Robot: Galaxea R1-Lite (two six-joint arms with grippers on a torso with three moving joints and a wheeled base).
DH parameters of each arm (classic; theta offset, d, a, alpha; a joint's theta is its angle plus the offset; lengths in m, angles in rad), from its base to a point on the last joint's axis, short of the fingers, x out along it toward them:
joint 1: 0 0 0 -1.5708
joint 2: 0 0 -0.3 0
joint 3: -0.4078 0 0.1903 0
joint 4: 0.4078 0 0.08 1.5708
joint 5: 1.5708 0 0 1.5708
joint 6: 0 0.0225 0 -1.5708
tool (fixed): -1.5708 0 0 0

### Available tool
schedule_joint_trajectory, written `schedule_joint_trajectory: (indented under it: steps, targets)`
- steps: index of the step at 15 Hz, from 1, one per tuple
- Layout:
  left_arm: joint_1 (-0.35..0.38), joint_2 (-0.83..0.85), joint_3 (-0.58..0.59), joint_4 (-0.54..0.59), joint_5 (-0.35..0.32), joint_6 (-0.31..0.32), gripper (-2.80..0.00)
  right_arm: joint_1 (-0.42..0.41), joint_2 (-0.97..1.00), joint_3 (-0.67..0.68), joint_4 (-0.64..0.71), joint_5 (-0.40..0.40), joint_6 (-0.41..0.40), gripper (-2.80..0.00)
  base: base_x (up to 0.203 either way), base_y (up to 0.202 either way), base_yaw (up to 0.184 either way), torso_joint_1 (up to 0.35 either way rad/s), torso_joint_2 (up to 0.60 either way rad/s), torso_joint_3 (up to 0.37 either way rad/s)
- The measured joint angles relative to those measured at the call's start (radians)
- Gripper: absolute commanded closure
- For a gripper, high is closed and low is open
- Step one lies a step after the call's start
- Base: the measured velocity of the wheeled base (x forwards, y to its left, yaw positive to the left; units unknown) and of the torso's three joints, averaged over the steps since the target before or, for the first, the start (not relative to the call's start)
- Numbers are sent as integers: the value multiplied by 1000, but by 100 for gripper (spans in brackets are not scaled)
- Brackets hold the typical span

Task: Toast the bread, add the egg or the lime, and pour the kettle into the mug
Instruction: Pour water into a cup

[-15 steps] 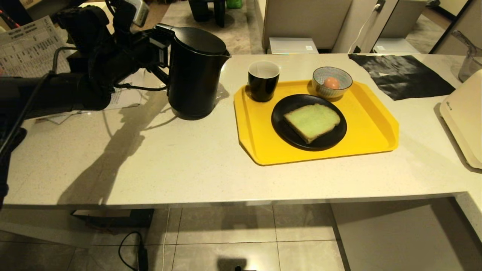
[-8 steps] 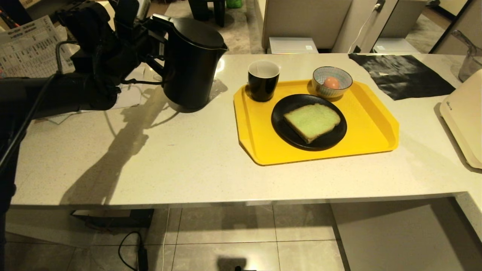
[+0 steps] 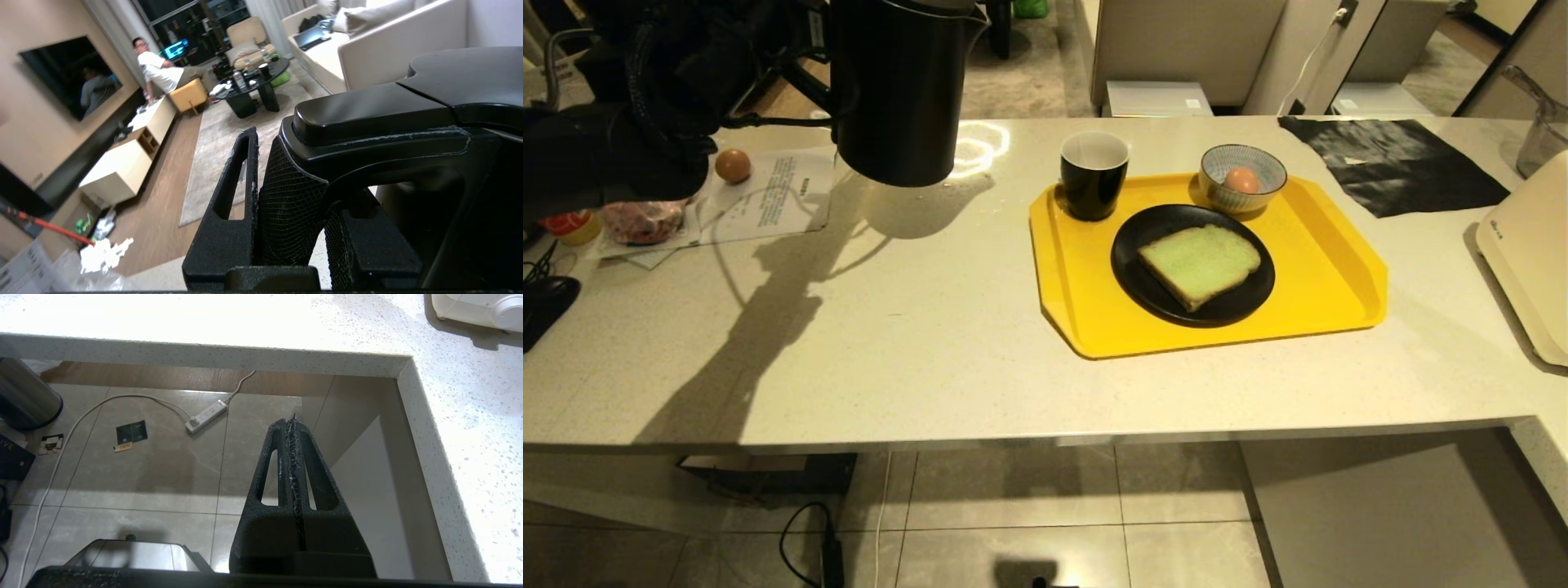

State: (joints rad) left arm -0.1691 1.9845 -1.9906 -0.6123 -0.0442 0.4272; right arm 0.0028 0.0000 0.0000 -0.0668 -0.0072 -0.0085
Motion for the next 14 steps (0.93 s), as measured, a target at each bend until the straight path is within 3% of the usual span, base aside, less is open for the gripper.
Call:
schedule_joint_trajectory:
  steps: [4, 8, 14]
  targets:
    - [2, -19, 1, 48, 29, -36, 0, 0, 0, 0, 0, -1, 0, 0, 0, 0, 0, 0, 0, 0]
    - [-3, -39, 3, 147, 28, -101, 0, 0, 0, 0, 0, -1, 0, 0, 0, 0, 0, 0, 0, 0]
    - [-3, -55, 11, 195, 20, -171, 0, 0, 0, 0, 0, -1, 0, 0, 0, 0, 0, 0, 0, 0]
